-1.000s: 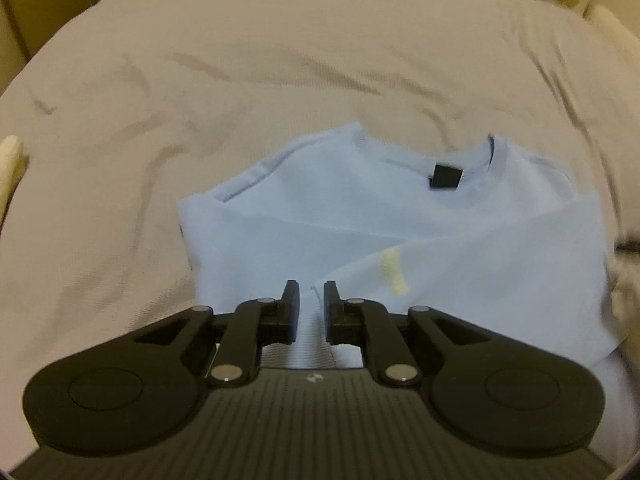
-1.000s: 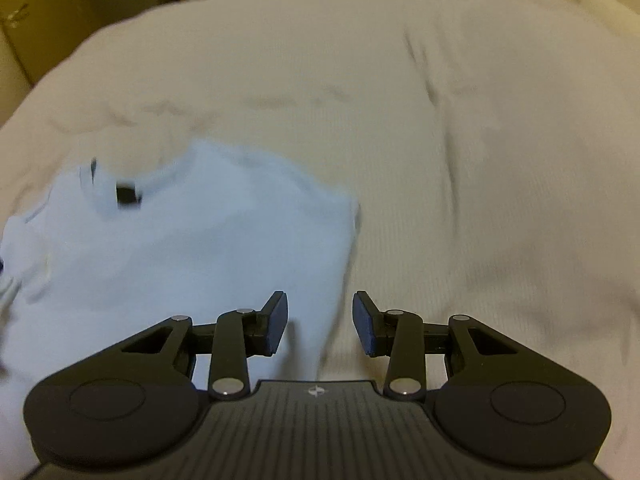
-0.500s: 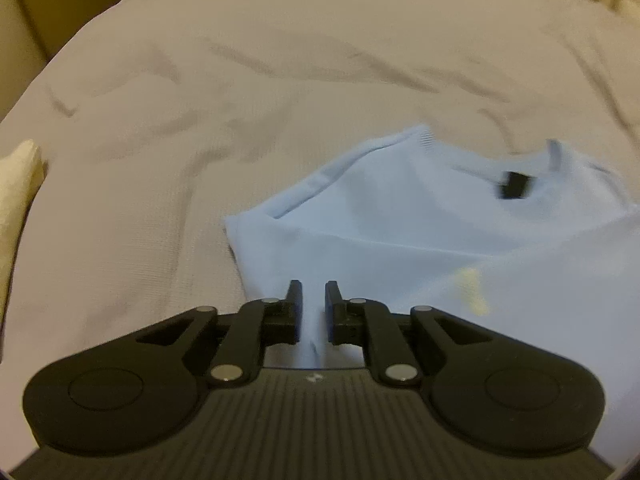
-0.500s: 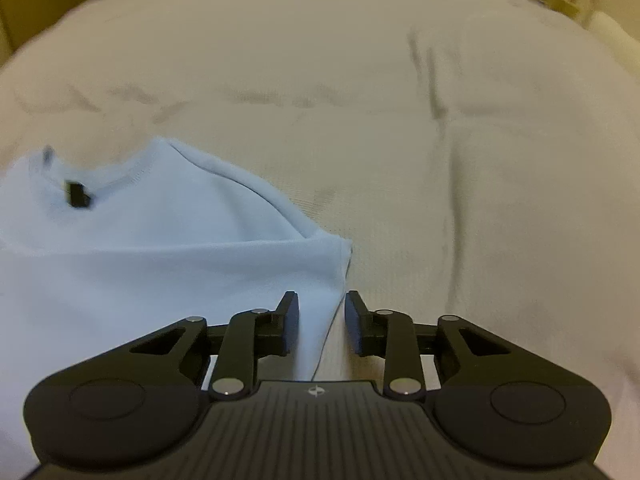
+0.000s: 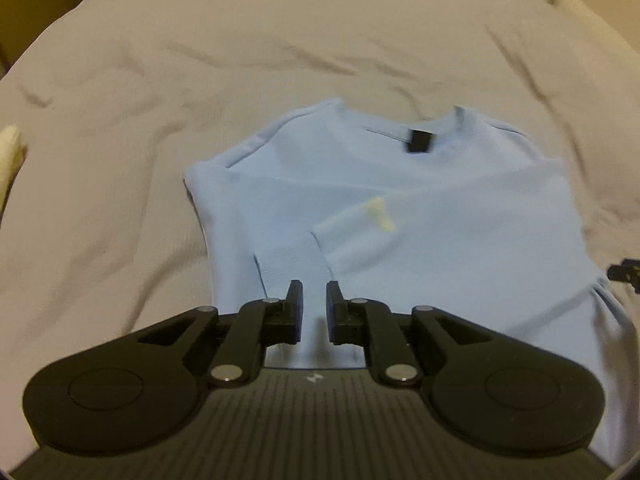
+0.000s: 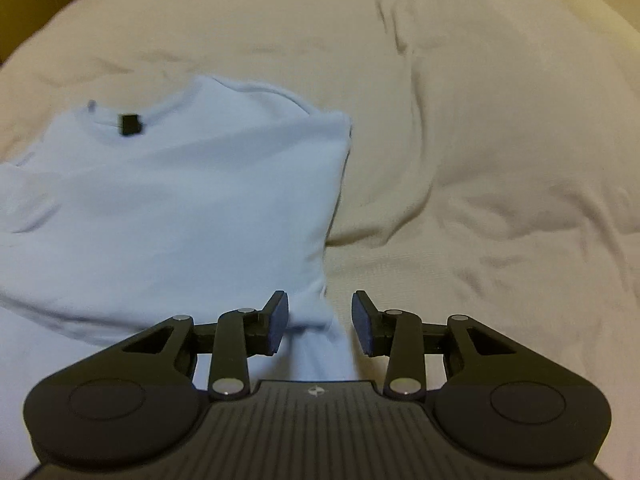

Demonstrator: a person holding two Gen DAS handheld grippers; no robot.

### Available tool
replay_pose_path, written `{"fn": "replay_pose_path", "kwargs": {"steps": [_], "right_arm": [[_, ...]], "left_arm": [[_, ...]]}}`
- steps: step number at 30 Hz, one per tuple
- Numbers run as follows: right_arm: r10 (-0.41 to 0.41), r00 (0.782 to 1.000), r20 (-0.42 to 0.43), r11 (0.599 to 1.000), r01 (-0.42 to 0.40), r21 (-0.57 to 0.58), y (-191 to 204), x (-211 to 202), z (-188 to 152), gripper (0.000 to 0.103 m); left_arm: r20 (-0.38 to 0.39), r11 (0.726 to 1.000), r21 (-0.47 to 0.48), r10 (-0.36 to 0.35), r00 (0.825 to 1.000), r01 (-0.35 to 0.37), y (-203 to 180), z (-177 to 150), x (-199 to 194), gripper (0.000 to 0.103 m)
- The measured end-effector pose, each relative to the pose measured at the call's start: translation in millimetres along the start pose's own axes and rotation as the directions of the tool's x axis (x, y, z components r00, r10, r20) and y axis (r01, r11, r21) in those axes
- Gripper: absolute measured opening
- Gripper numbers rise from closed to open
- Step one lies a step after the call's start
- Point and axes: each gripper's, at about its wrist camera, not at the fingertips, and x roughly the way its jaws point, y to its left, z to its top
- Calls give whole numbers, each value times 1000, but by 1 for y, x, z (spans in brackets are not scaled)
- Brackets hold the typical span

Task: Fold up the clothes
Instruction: 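Grasp the hem with the left tool while the right tool grasps the hem too, then release the hem with both tools and pull them back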

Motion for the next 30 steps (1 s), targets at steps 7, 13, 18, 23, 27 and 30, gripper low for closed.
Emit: {"fn": "replay_pose_path", "kwargs": {"steps": [7,13,18,23,27,30], "right_arm": [[-40,991,-130,999,44,32,1,-21,-102,38],[-37,980,-196,998,46,41,-7,-54,-169,38],[15,996,-83,999,-11,37,-2,-89,-151,51],[53,997,-54,996,-49,76,-19,-93,-171,60],[114,988,-102,972,-90,215,-48,-73,-199,61],[233,969,-86,926,-194,323,-59,-59,-207,16]], "left_arm": [[-154,998,66,20,988,-9,-5,-100,-14,10],[-252,998,26,56,966,-51,-10,-165,-51,9],[-164,993,-116,20,986,-39,-18,-169,-84,25],[-189,927,-365,13,982,-82,-4,-204,-82,35],[-145,844,-534,-34,989,-49,6,-227,-76,33],[-85,822,-569,-80,993,17,8,-226,-81,3]]}}
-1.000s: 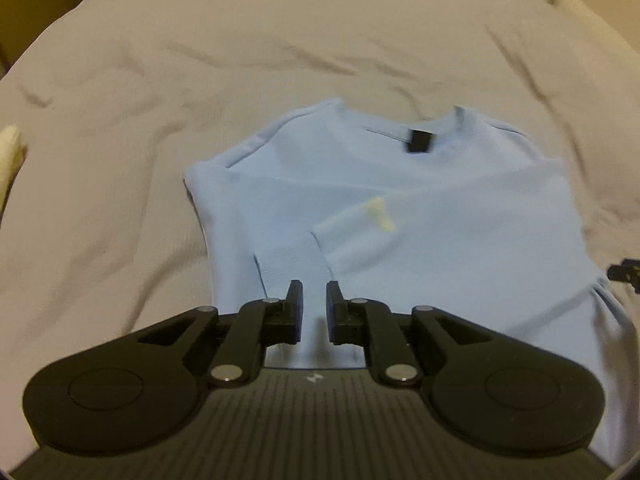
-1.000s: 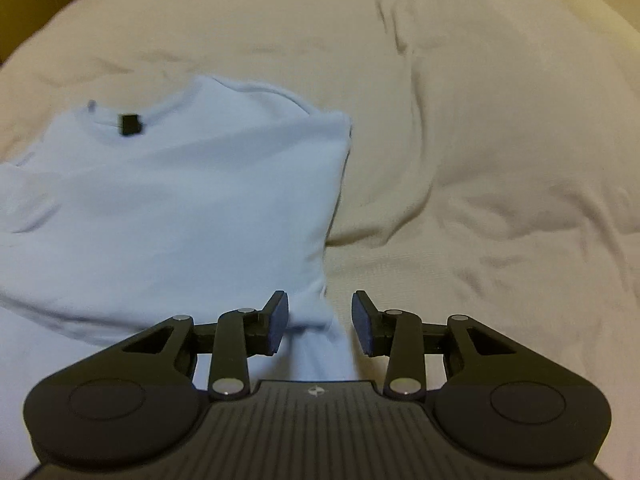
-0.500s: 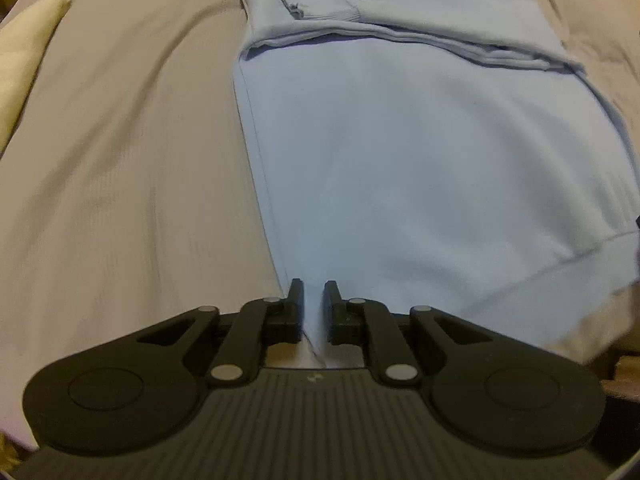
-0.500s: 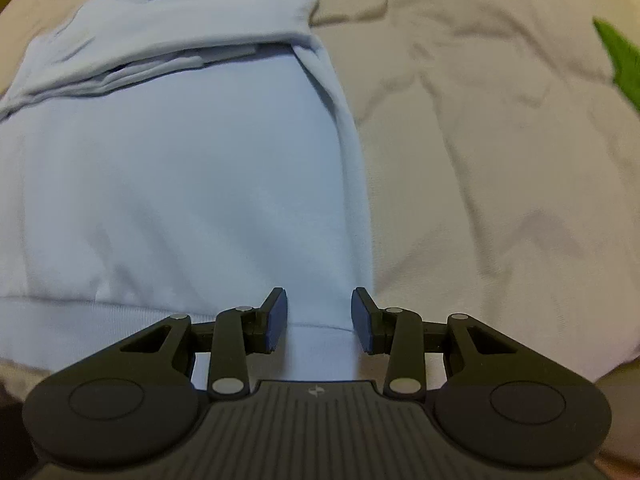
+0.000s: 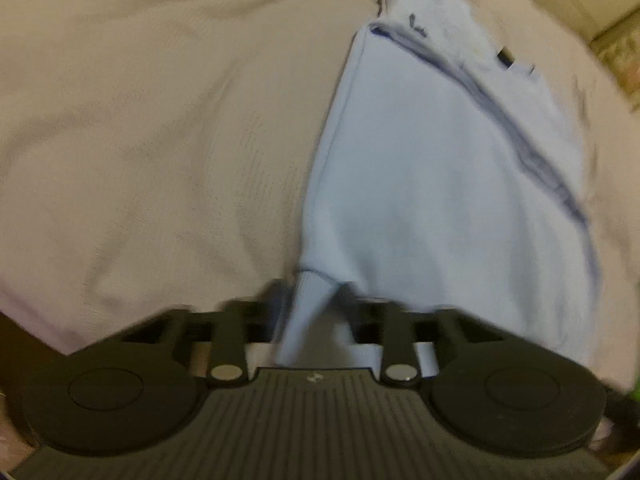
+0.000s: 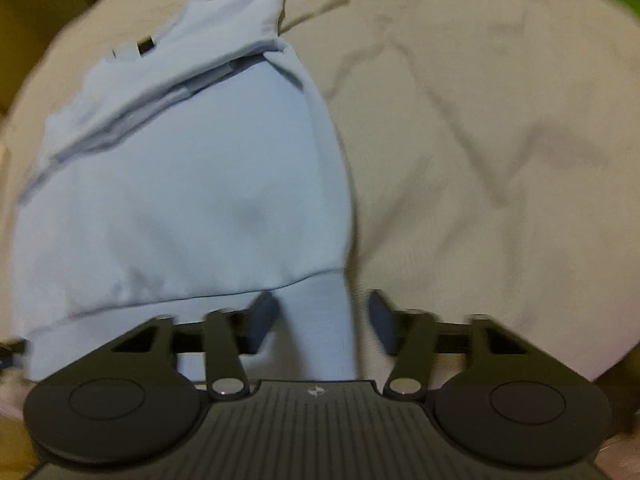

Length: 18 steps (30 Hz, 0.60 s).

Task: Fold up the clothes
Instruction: 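Release the hem with both tools and pull them back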

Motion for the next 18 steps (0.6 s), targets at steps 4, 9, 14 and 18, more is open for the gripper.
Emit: {"fn": "replay_pose_path", "kwargs": {"steps": [4,9,14,18], "right_arm": [[46,998,47,999,-45,-14,-3,-19,-9,6],[2,1000,2,1000,-2,9,-13,-3,-15,7],[-139,990,22,985,141,-102,9,-29,-11,41],[-99,994,51,980,106,-169,15,-78,-27,45]], "left_arm": [[71,988,150,16,997,-27,-8,-13,-21,3],[62,952,273,125,990,-137,-23,-18,-3,7],[77,911,301,272,959,-283,-43,-29,-31,15],[45,891,300,343,938,-340,-67,-62,-73,15]]}}
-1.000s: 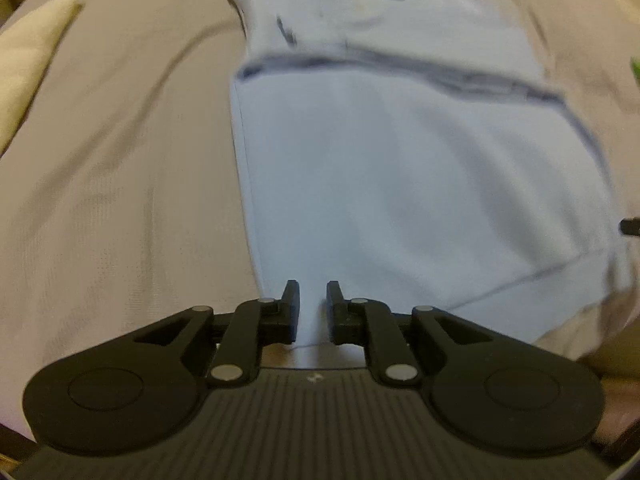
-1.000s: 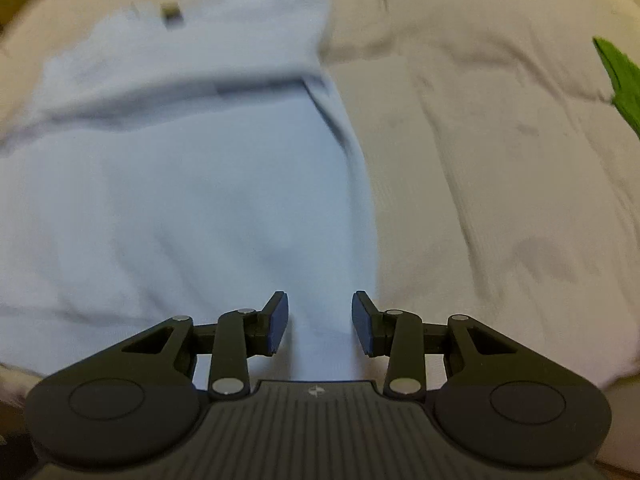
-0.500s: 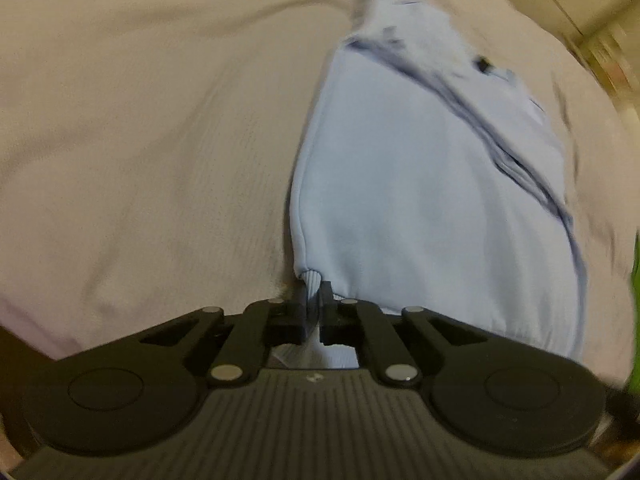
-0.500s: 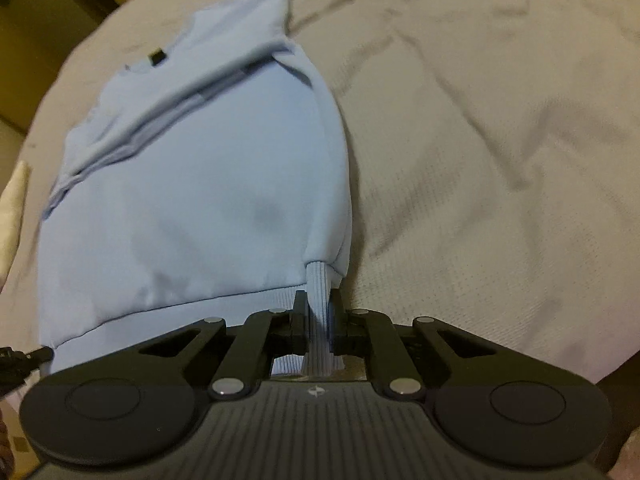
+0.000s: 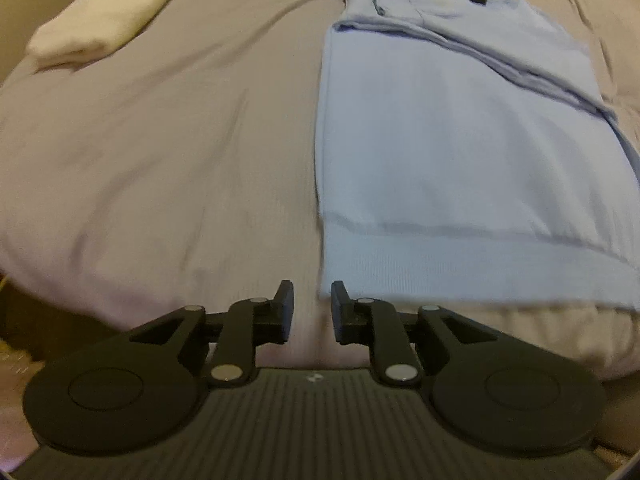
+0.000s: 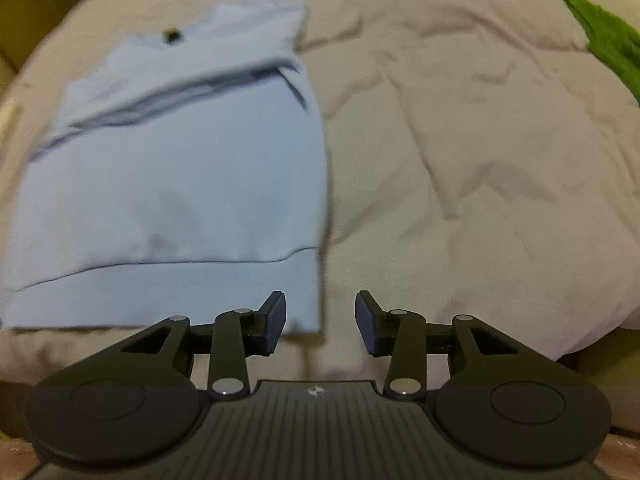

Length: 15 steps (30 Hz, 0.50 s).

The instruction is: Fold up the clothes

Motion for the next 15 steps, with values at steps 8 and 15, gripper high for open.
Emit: {"fn": "replay_pose_path", "kwargs": {"steps": [8,15], "right_arm": [[110,993,30,991,-107,-86,24,-82,-23,58],[149,984,98,979,-132,-158,40,-145,-22,62]], "left_arm": [[106,995,101,-9,994,-2,-79,-30,-109,20],[205,997,81,-23,978,6,-94,-36,-182,22]]}}
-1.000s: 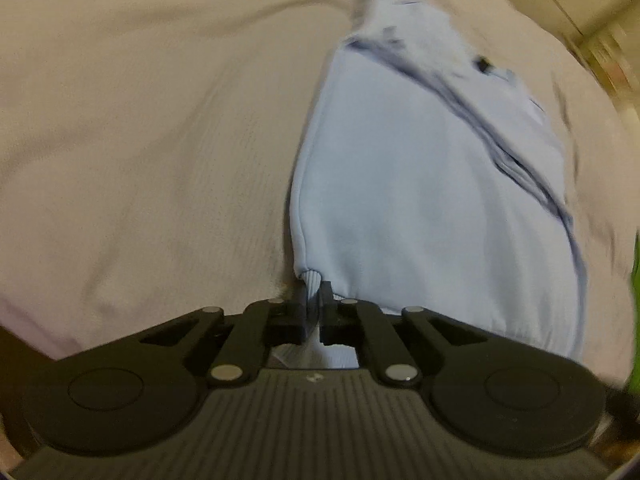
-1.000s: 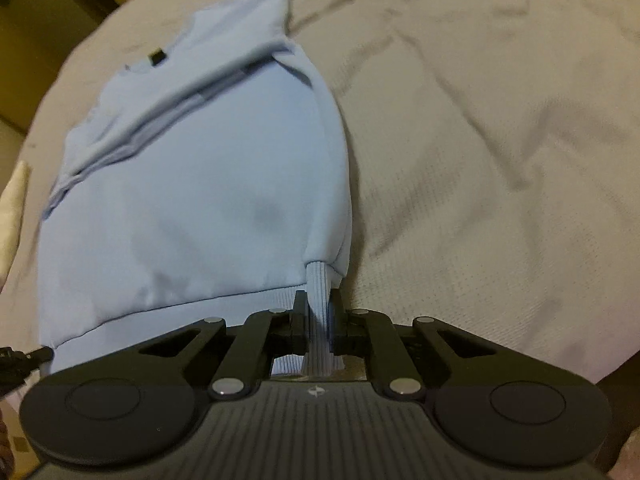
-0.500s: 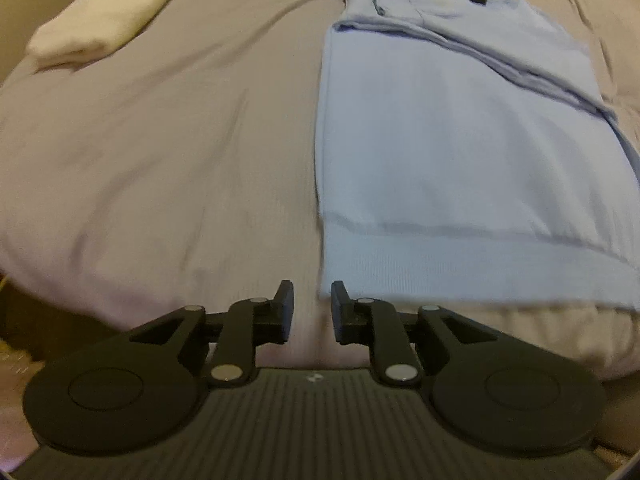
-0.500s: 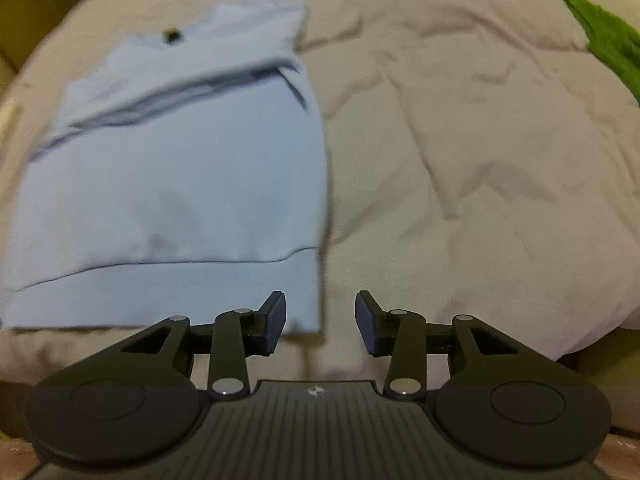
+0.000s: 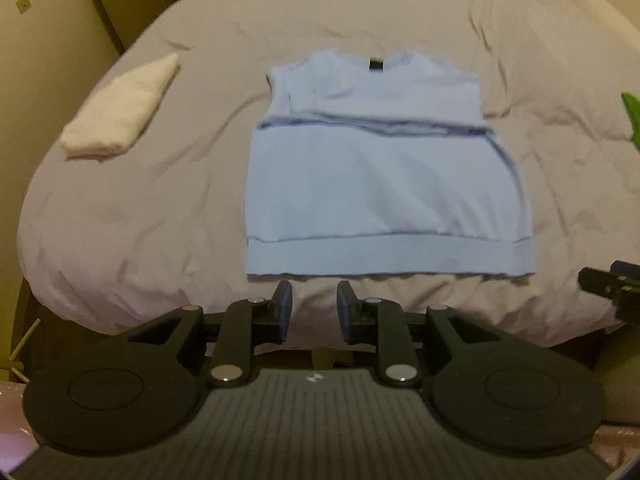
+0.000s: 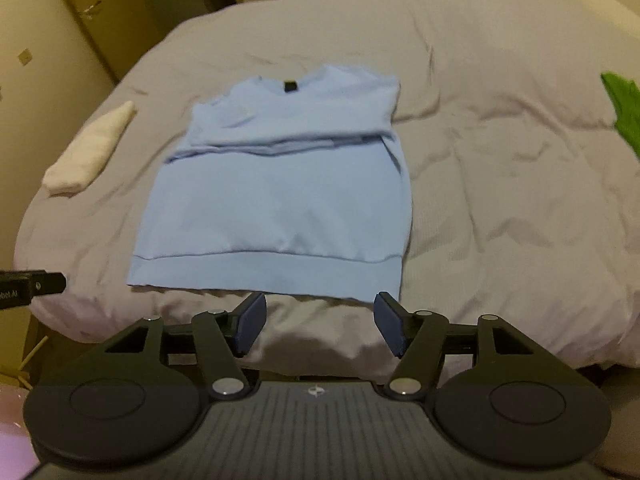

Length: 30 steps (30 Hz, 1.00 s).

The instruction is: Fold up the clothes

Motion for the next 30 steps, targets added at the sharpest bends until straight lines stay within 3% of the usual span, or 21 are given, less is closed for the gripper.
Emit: {"fn": "replay_pose_path", "kwargs": {"steps": [7,20,30], "right_arm": [[8,999,46,1000,-7,-28,15,-28,7,65],[0,999,46,1000,1,-22,18,-39,0,67],[-9,998,63,1000,10,-27,15,-45,-11,67]], "left_arm": [[30,1000,9,-1,1000,1,-2,3,-22,25],[40,1000,15,5,999,-6,-1,-8,-38,29],[83,999,28,-40,996,38,9,-23,-39,33]]}}
